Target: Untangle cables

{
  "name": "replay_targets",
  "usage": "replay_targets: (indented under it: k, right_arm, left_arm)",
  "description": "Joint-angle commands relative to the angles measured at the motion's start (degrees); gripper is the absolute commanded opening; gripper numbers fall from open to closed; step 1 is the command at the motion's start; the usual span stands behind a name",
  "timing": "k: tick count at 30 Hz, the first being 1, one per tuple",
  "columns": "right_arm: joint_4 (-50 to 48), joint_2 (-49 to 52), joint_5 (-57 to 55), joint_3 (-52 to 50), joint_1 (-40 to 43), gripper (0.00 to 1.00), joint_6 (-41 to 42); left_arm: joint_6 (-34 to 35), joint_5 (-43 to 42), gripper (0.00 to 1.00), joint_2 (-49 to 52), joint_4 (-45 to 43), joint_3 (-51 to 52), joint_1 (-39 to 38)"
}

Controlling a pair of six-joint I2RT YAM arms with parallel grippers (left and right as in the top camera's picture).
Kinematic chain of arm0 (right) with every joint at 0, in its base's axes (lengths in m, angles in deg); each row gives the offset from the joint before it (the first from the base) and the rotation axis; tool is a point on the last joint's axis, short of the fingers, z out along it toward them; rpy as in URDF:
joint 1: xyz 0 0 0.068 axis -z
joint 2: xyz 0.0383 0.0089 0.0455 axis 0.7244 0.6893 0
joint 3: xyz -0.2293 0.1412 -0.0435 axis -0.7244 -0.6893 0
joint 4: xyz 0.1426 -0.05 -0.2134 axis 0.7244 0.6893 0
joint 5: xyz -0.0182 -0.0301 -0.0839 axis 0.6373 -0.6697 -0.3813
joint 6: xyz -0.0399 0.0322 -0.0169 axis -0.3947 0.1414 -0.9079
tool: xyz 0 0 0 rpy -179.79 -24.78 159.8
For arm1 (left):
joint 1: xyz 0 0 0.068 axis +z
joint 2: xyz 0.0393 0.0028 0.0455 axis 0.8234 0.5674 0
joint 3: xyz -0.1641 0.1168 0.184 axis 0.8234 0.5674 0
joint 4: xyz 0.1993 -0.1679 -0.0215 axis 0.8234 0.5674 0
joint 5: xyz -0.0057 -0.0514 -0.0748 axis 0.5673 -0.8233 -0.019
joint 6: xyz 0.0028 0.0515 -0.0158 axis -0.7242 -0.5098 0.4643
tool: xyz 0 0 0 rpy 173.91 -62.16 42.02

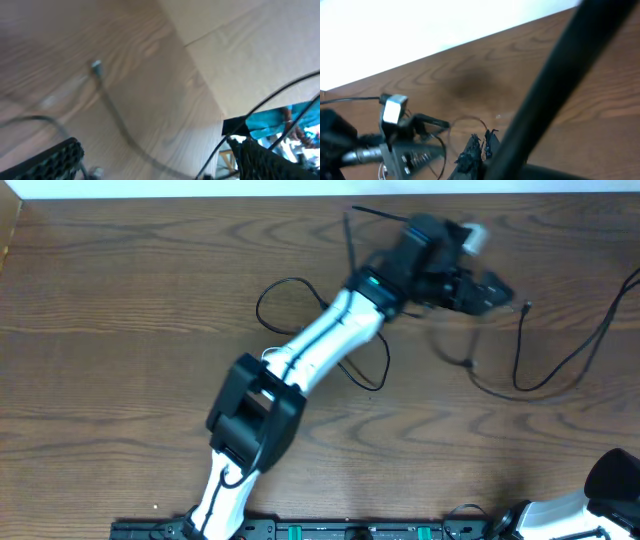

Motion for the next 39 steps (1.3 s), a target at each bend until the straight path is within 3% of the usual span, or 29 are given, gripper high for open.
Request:
replay_targets:
  k: [1,5,11,19,29,39]
  right_arm:
    - [0.2,-1.1,-0.2,0.0,-0.3,0.01,0.8]
    - [0.3,-1.1,-0.2,0.0,-0.3,0.01,0.9]
    - [1.1,-1.1,-0.2,-0.1,-1.3,0.01,0.8]
    - [1.3,1.0,-4.6,-0.4,-11.0,0.01,0.3]
    - [4.5,9.5,-17.4,-0.4,-29.4,0.01,0.4]
    - [5.5,23.3,-30.2,-0.4,-44.4,0.01,5.0]
  left_arm:
    - [-0.5,-5.9,0.99,-2.2,5.2,-0.6,1.5]
    - [-0.6,-3.2,0.99,-2.2,16.0,-0.6,2.8]
    - [-6.2,10.9,0.99,-4.0,24.3,-0.6,2.9]
    - [-8.7,26.1,1.0,-19.2,33.2,-0.6,8.9]
    - [-13.3,31.5,1.0,-37.2,48.6,-0.6,25.6]
    - [-13.7,32.7,1.0,-39.1,53.0,-0.5,34.6]
